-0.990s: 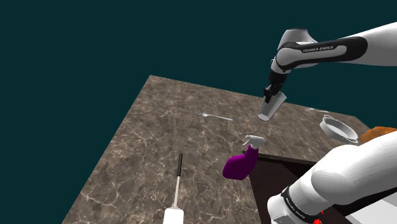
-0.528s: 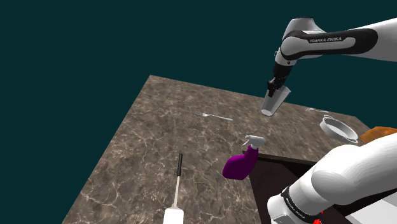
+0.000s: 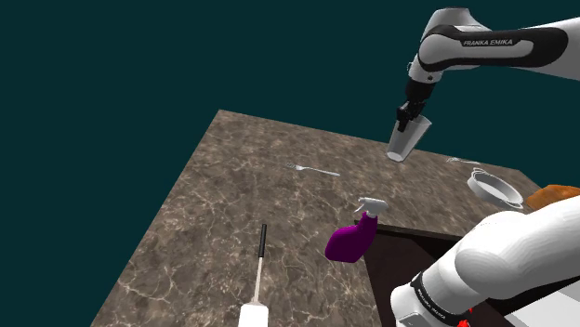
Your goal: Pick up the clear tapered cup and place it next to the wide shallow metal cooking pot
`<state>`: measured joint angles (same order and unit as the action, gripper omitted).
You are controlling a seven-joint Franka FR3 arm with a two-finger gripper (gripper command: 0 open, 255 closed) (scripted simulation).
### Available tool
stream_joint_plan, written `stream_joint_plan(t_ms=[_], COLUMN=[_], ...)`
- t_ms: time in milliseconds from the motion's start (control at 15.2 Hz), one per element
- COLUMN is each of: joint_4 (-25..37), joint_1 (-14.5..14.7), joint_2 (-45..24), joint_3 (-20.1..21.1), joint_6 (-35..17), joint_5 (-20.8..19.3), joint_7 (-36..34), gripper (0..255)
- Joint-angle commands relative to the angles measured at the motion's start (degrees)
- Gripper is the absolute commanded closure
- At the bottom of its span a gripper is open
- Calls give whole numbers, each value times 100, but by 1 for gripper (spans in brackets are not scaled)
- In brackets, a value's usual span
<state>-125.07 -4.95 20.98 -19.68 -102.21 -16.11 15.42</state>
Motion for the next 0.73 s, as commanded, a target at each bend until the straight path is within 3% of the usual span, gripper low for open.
stream_joint_plan(t_ms=[0, 660], joint_4=[152, 945], joint_1=[8, 38], joint_2=[12, -23], joint_3=[22, 93], joint_6=[163, 914], joint_5=[14, 79], joint_7=[19, 141], gripper=[255, 255])
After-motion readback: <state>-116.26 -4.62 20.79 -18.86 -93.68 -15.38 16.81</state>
